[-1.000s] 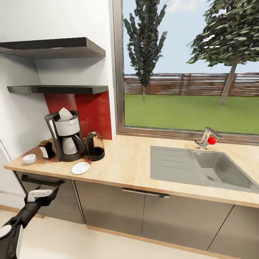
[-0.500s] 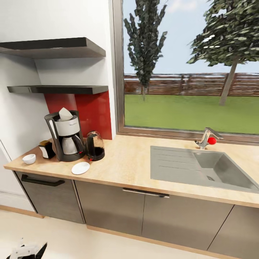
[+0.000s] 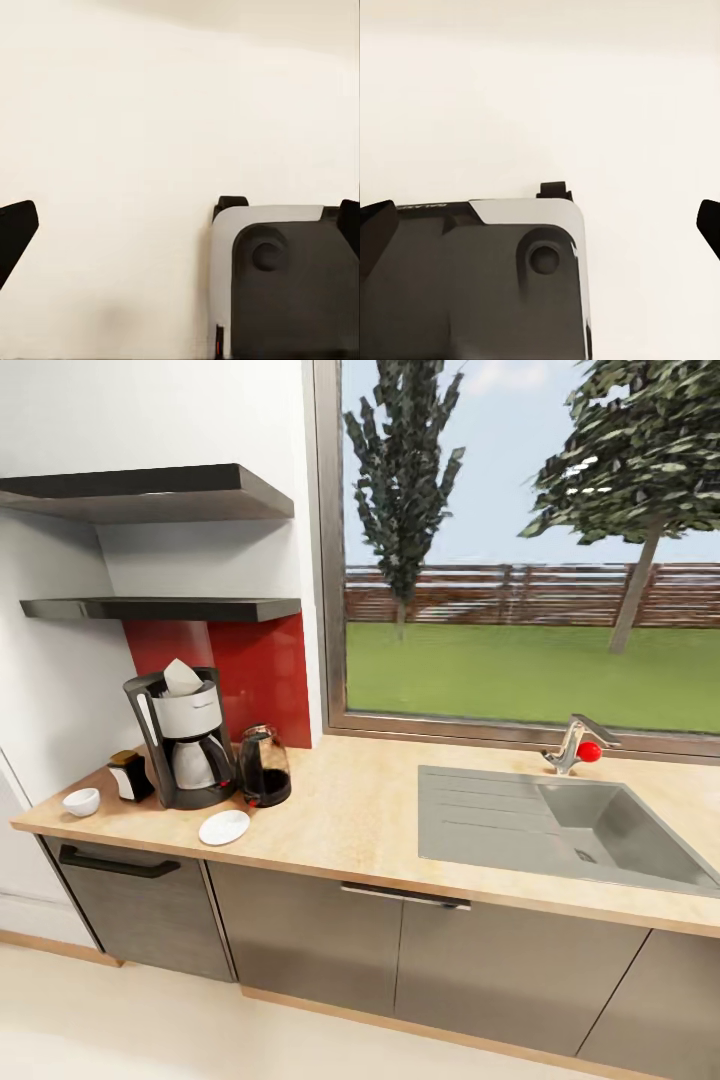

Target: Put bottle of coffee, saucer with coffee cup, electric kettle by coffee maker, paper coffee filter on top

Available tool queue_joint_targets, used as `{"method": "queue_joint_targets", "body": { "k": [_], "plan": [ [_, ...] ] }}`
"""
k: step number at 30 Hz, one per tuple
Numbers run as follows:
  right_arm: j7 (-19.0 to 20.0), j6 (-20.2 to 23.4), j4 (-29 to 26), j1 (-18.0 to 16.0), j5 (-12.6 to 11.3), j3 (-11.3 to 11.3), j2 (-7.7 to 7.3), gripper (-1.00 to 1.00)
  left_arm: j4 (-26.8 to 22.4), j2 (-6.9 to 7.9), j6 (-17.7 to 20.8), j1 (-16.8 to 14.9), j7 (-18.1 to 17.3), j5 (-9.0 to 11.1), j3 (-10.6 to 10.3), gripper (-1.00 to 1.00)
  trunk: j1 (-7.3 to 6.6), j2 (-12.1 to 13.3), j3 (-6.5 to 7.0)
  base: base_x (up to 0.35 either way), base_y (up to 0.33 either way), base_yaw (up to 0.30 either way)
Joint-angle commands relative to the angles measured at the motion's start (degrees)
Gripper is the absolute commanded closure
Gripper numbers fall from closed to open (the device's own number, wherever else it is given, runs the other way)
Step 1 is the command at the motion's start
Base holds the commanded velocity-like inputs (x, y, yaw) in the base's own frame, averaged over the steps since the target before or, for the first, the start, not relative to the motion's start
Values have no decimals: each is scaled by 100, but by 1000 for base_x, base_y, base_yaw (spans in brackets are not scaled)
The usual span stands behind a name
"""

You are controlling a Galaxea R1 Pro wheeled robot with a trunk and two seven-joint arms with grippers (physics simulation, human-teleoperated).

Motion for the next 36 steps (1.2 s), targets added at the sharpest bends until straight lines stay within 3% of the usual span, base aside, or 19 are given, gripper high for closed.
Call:
{"method": "queue_joint_targets", "body": {
  "k": [1, 6, 11, 29, 36],
  "plan": [
    [36, -1, 4, -3, -58, 46, -3, -100, 210, -15, 138, -5, 280, -242, 20, -100, 3, -10, -9, 0, 0, 0],
    [59, -1, 6, -3, -58, 46, -2, -100, 778, -51, 627, -35, 1443, -536, 1, -100, 3, -10, -9, 0, 0, 0],
    [57, -1, -3, -3, -80, 37, -9, -100, 1056, -62, 750, -47, 2023, -596, 0, -100, 3, -10, -9, 0, 0, 0],
    [39, -1, -5, -3, -99, 29, -23, -100, 1136, -108, 732, -50, 2128, -611, -7, -100, 3, -10, -9, 0, 2, 0],
    [38, -1, 0, -3, -99, 29, -35, -100, 1137, -107, 729, -50, 2145, -611, -8, -100, 3, -10, -9, 0, 224, 0]
  ]
}}
